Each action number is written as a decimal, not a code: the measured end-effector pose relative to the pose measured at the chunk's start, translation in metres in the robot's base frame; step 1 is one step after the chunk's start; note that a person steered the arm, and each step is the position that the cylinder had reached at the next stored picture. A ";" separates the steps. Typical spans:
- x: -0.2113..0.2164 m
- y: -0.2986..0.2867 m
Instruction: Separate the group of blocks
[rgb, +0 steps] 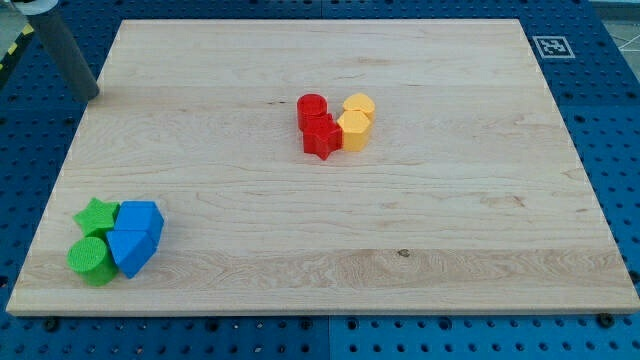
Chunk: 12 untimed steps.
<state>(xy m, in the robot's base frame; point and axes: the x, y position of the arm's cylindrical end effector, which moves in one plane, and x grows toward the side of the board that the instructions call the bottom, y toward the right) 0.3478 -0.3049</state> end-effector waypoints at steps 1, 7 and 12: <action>0.000 0.000; 0.215 0.012; 0.215 0.121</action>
